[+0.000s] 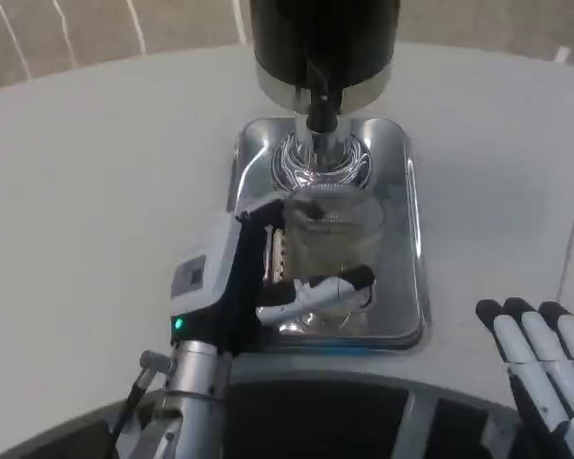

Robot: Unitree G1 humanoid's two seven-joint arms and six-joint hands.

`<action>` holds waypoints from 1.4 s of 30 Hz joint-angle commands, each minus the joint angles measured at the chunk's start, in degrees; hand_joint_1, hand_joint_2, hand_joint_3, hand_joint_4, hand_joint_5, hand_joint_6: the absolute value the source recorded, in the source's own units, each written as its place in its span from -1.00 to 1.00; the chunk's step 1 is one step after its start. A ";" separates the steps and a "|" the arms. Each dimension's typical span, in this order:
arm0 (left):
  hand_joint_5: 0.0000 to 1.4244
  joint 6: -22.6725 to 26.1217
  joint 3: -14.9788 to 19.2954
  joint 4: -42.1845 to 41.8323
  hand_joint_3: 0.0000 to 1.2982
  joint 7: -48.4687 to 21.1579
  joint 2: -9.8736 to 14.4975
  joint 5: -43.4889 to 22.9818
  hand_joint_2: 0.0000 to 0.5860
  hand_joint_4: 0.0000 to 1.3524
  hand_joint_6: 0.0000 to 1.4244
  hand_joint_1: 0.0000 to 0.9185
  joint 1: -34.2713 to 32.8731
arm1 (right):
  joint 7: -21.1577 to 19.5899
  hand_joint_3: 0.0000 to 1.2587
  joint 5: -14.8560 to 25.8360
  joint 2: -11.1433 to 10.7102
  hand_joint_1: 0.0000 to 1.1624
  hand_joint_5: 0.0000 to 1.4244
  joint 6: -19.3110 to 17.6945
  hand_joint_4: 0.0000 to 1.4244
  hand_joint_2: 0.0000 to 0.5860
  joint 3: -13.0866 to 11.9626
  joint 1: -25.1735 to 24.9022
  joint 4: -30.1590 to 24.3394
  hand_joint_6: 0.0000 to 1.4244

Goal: Grasp the cup under the faucet to collect the drink, then remove the cup.

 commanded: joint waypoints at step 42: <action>-0.57 4.48 -1.29 -19.55 -0.90 -2.18 18.06 -2.66 -0.99 -1.00 -0.53 -0.80 11.52 | 4.69 -1.00 7.81 2.44 -0.34 -1.00 3.96 -1.00 0.86 2.46 -6.68 -1.49 -1.00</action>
